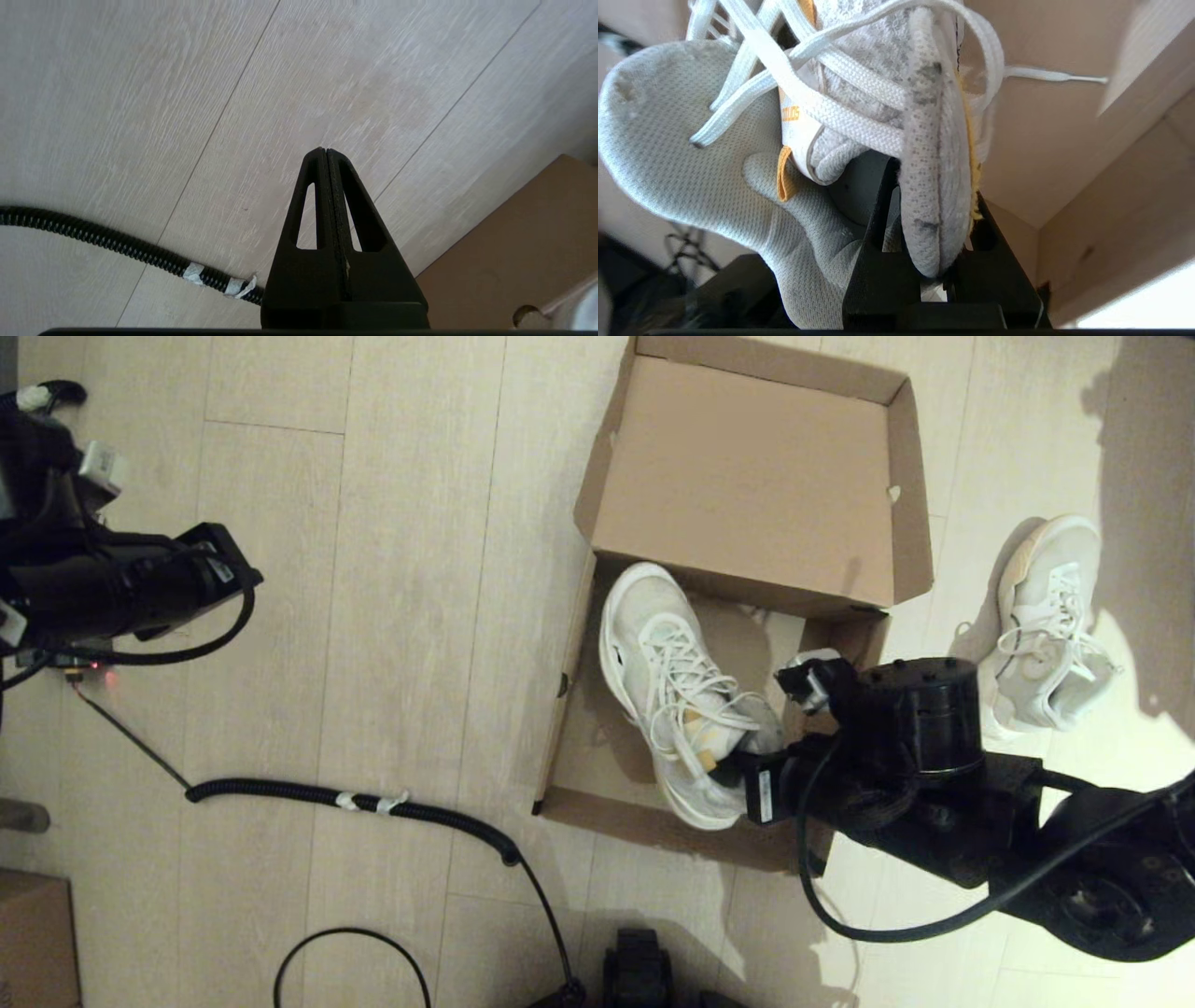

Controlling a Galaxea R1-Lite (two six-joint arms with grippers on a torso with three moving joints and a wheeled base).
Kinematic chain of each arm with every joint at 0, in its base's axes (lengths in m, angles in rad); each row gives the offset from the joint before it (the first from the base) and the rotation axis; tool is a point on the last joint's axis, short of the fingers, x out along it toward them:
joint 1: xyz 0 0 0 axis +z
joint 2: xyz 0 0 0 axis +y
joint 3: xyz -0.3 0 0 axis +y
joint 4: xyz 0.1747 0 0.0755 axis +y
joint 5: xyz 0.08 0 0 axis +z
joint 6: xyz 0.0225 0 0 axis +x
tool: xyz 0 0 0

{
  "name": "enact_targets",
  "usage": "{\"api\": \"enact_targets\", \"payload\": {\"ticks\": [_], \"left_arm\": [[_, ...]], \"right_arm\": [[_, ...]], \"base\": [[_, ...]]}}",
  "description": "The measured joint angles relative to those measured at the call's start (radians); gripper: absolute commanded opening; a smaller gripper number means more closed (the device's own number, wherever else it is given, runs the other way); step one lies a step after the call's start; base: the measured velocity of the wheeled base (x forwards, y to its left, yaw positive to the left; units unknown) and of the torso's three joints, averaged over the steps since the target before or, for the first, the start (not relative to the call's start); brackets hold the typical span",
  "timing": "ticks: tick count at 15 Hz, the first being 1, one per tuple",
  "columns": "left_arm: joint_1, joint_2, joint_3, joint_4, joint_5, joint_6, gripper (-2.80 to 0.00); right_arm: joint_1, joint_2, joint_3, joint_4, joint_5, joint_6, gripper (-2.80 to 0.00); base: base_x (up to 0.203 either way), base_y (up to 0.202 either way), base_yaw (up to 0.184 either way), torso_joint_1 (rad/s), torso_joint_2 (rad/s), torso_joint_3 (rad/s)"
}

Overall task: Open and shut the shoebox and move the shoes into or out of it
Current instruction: Put the shoes out of the shoe box

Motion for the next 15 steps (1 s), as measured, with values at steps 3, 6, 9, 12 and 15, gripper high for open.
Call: {"api": "enact_targets", "payload": {"ticks": [3, 6, 9, 12, 15], "left_arm": [[0.003, -0.024, 0.002, 0.003, 0.003, -0.001, -2.8], [0.028, -0.043, 0.043, -0.004, 0.002, -0.004, -2.8], [0.042, -0.069, 0.109, -0.013, 0.002, -0.011, -2.8], [0.061, -0.074, 0.131, -0.064, -0.002, -0.043, -2.8], [0.055, -0.072, 0.144, -0.08, -0.013, -0.05, -2.8]], "right_arm": [[0.0, -0.124, -0.004, 0.104, 0.085, 0.012, -2.8], [-0.001, -0.297, -0.028, 0.302, 0.221, 0.07, -2.8], [-0.023, -0.485, -0.096, 0.522, 0.393, 0.182, -2.8], [-0.15, -0.588, -0.251, 0.677, 0.424, 0.23, -2.8], [-0.335, -0.588, -0.435, 0.801, 0.423, 0.183, -2.8]], "base": [[0.0, 0.0, 0.0, 0.0, 0.0, 0.0], [0.0, 0.0, 0.0, 0.0, 0.0, 0.0], [0.0, 0.0, 0.0, 0.0, 0.0, 0.0], [0.0, 0.0, 0.0, 0.0, 0.0, 0.0], [0.0, 0.0, 0.0, 0.0, 0.0, 0.0]]}}
